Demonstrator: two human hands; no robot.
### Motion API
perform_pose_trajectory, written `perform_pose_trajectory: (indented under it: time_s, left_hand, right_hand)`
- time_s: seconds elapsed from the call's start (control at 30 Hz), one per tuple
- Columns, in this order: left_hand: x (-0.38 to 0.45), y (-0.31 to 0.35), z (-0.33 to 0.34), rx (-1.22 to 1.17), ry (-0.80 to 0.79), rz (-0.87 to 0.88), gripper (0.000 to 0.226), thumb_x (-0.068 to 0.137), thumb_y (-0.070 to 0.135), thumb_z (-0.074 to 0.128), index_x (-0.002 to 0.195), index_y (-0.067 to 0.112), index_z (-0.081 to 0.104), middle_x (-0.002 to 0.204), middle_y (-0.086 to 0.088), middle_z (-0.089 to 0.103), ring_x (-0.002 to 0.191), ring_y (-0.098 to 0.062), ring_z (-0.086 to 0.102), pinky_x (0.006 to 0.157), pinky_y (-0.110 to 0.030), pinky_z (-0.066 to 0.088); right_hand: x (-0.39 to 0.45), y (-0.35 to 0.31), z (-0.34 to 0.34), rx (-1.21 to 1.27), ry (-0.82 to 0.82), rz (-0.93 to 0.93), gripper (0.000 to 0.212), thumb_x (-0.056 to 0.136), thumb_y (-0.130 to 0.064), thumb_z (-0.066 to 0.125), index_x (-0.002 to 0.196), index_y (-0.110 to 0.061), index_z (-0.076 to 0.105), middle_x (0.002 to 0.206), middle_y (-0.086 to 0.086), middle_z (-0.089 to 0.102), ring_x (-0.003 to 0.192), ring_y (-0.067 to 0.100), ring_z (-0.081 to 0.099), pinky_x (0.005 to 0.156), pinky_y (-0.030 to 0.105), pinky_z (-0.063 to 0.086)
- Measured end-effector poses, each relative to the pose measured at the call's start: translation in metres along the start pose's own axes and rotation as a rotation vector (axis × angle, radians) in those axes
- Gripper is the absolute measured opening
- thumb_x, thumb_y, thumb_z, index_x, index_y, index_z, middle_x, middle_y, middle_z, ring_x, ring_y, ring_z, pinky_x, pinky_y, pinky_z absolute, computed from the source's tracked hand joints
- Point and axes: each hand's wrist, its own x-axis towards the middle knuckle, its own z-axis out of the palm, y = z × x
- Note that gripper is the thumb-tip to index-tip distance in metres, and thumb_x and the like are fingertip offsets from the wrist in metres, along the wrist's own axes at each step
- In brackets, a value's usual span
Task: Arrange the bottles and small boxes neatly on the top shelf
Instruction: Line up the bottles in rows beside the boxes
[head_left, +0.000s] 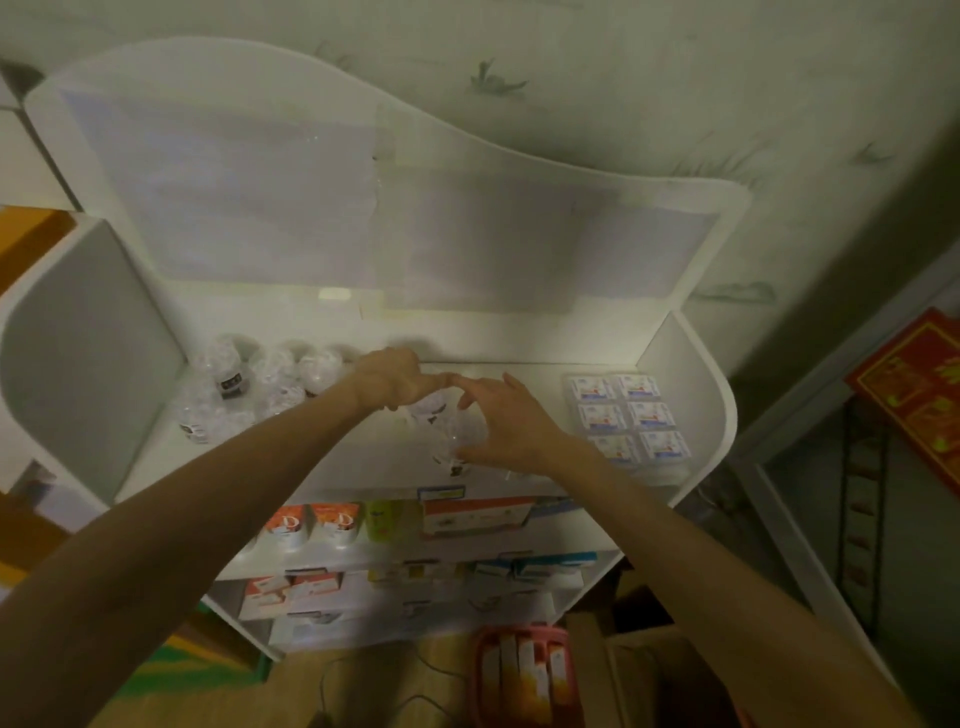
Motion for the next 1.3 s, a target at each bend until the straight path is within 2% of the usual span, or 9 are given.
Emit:
perform_pose_trajectory:
  time_s: [0.1, 0.23, 0.33, 0.43, 0.57, 0.77, 1.0, 1.17, 1.3]
  left_hand:
    - [0.003, 0.006, 0.008, -0.069, -0.042, 0.013, 0.103, 0.075, 0.092, 0.023, 0.106, 0.007, 0.071, 0.09, -0.008, 0.074, 0.066, -0.02, 0.071, 0.063, -0.03, 0.058]
    - [0.003, 0.005, 0.012, -0.242, -0.151, 0.001, 0.099, 0.081, 0.087, 0.023, 0.135, 0.01, 0.054, 0.125, -0.011, 0.062, 0.085, -0.024, 0.069, 0.074, -0.038, 0.06]
    - [0.0, 0.0, 0.015, -0.43, -0.189, -0.012, 0.091, 0.088, 0.078, 0.032, 0.145, 0.009, 0.042, 0.141, -0.012, 0.051, 0.1, -0.028, 0.064, 0.08, -0.044, 0.059]
    - [-0.003, -0.001, 0.02, -0.558, -0.216, 0.009, 0.082, 0.092, 0.073, 0.033, 0.147, 0.012, 0.037, 0.148, -0.009, 0.042, 0.112, -0.029, 0.057, 0.086, -0.048, 0.058]
    - [-0.01, 0.012, 0.037, -0.621, -0.184, 0.022, 0.085, 0.093, 0.071, 0.034, 0.155, 0.015, 0.018, 0.16, -0.004, 0.023, 0.13, -0.032, 0.046, 0.08, -0.043, 0.059]
    - [-0.01, 0.023, 0.052, -0.831, -0.15, -0.09, 0.08, 0.094, 0.065, 0.042, 0.155, 0.019, 0.017, 0.16, -0.004, 0.024, 0.135, -0.031, 0.04, 0.074, -0.046, 0.061]
    - [-0.009, 0.022, 0.053, -0.86, -0.156, -0.091, 0.078, 0.093, 0.062, 0.05, 0.153, 0.02, 0.024, 0.158, -0.002, 0.027, 0.134, -0.029, 0.041, 0.075, -0.049, 0.061]
    - [-0.01, 0.026, 0.051, -0.851, -0.141, -0.099, 0.078, 0.093, 0.062, 0.05, 0.154, 0.022, 0.024, 0.159, -0.001, 0.027, 0.135, -0.028, 0.04, 0.072, -0.047, 0.061]
    - [-0.012, 0.02, 0.049, -0.884, -0.157, -0.14, 0.087, 0.089, 0.069, 0.049, 0.157, 0.025, 0.018, 0.162, 0.001, 0.02, 0.138, -0.029, 0.037, 0.069, -0.045, 0.062]
  right_hand:
    - [-0.001, 0.007, 0.005, -0.008, 0.004, 0.006, 0.091, 0.074, -0.055, 0.073, 0.15, -0.025, 0.032, 0.131, -0.006, 0.056, 0.132, 0.016, 0.043, 0.121, 0.043, 0.015]
    - [-0.006, 0.015, 0.01, 0.013, 0.047, 0.028, 0.091, 0.076, -0.064, 0.069, 0.15, -0.023, 0.034, 0.146, -0.006, 0.047, 0.148, 0.017, 0.021, 0.122, 0.041, 0.013]
    - [-0.015, 0.022, 0.01, 0.096, 0.238, 0.068, 0.083, 0.08, -0.061, 0.067, 0.147, -0.019, 0.04, 0.152, -0.003, 0.039, 0.15, 0.016, 0.015, 0.12, 0.036, 0.015]
    - [-0.021, 0.03, 0.013, 0.307, 0.386, 0.265, 0.068, 0.091, -0.047, 0.062, 0.148, -0.018, 0.037, 0.156, 0.002, 0.032, 0.149, 0.018, 0.017, 0.12, 0.037, 0.016]
    - [-0.023, 0.037, 0.014, 0.67, 0.38, 0.545, 0.06, 0.101, -0.044, 0.045, 0.154, -0.023, 0.025, 0.16, 0.001, 0.022, 0.147, 0.019, 0.021, 0.118, 0.037, 0.02]
    - [-0.01, 0.037, 0.023, 0.969, 0.317, 0.73, 0.057, 0.103, -0.045, 0.038, 0.155, -0.034, 0.016, 0.164, 0.001, 0.013, 0.147, 0.026, 0.022, 0.117, 0.049, 0.026]
    - [-0.005, 0.035, 0.027, 1.018, 0.349, 0.793, 0.048, 0.104, -0.036, 0.038, 0.149, -0.017, 0.037, 0.151, 0.006, 0.041, 0.134, 0.024, 0.042, 0.108, 0.036, 0.035]
    - [-0.004, 0.033, 0.027, 1.049, 0.383, 0.801, 0.048, 0.104, -0.035, 0.039, 0.148, -0.016, 0.037, 0.15, 0.006, 0.042, 0.133, 0.024, 0.042, 0.099, 0.03, 0.034]
    - [-0.005, 0.036, 0.024, 1.131, 0.362, 0.817, 0.055, 0.102, -0.041, 0.043, 0.151, -0.019, 0.032, 0.152, 0.005, 0.039, 0.134, 0.026, 0.042, 0.095, 0.032, 0.035]
